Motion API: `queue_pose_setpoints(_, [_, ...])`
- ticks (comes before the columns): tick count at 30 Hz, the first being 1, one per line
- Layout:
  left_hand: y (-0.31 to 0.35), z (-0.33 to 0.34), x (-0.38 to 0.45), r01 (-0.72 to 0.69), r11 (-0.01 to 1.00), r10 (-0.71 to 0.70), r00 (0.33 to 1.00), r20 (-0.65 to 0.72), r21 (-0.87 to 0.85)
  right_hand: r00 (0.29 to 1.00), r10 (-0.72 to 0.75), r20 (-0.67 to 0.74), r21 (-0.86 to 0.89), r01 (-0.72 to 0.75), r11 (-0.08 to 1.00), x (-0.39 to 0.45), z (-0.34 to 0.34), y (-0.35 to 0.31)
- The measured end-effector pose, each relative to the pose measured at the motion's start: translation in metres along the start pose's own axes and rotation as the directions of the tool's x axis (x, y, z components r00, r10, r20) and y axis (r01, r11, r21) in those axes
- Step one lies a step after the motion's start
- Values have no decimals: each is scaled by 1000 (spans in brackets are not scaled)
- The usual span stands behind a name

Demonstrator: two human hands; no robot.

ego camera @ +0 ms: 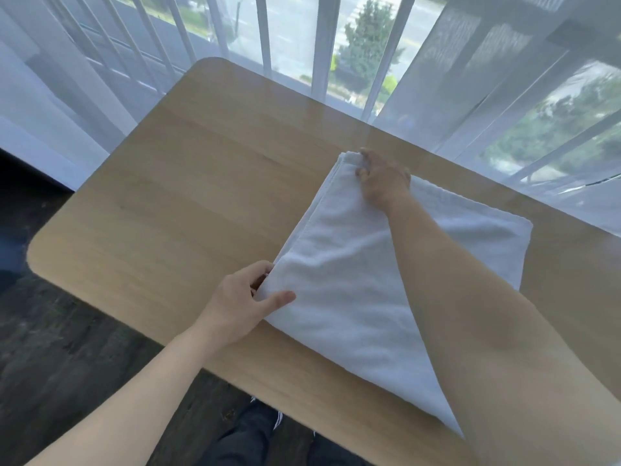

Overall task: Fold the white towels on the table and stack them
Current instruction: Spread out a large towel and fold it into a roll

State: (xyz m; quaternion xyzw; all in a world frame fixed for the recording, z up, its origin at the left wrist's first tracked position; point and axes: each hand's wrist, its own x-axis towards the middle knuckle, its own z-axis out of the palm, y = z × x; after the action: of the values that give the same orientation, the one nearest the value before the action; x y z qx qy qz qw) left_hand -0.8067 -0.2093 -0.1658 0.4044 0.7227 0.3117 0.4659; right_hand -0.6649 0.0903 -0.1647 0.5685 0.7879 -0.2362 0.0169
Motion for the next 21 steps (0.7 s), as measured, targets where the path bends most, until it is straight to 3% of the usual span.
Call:
queue_pose_setpoints(6, [-10, 12, -4, -70, 994, 81, 986, -148, 79, 983, -42, -181, 84, 58, 995, 4, 5, -1])
queue_pose_setpoints(13, [-8, 22, -13, -133, 952, 192, 960, -201, 276, 906, -166, -391, -24, 170, 985, -2, 15, 3])
queue_pose_setpoints(16, [-4, 26, -16, -144, 926, 222, 955, -195, 348, 913, -149, -380, -57, 138, 989, -4, 14, 1])
queue_pose_setpoints(21, [4, 34, -17, -59, 917, 158, 962, -222, 395, 953, -64, -295, 92, 95, 991, 0, 6, 1])
